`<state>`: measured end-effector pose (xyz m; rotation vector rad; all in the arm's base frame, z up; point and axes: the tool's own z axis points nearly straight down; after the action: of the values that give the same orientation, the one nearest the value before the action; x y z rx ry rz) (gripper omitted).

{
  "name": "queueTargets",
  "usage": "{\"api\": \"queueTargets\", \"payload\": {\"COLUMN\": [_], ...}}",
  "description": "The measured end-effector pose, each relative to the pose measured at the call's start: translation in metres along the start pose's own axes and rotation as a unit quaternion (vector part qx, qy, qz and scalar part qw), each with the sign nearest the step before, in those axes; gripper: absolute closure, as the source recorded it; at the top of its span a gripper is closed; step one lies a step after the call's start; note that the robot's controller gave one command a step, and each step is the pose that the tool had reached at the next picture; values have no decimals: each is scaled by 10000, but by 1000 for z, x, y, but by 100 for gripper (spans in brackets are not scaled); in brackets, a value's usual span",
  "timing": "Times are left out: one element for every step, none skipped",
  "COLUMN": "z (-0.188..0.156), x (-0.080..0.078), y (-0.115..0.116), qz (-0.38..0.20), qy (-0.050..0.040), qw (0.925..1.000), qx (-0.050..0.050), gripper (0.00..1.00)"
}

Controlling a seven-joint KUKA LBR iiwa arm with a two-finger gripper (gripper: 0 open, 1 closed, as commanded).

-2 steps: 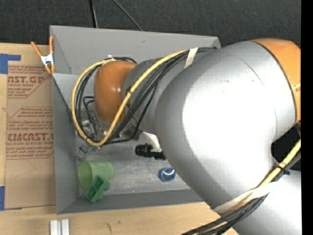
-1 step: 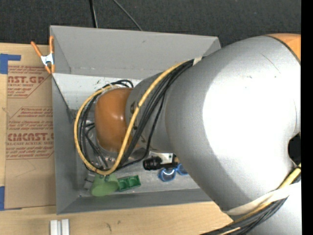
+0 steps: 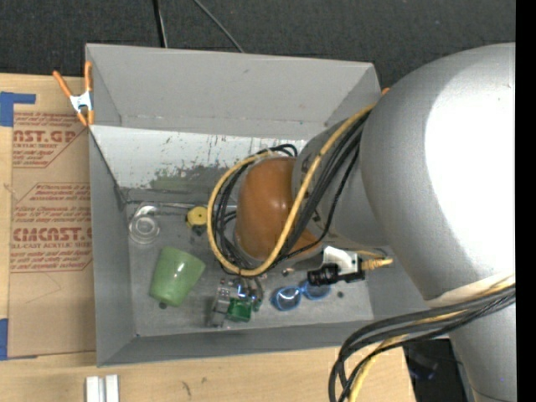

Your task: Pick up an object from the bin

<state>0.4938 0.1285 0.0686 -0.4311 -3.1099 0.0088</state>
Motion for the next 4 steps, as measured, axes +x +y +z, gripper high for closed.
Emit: {"api": "queueTargets", "payload": {"z": [0,0,-164,-161], "x": [-19,-18,-30,-29], "y": [-55,-53,-45,-45], "qz": [-1118,-1126,-2973,-2970], "qy": [-5,-2,-53,-25], "qw": [9937,9936,9548,9549], "qx": [-15,-30,-32,-35], "gripper": [0,100,100,0]}}
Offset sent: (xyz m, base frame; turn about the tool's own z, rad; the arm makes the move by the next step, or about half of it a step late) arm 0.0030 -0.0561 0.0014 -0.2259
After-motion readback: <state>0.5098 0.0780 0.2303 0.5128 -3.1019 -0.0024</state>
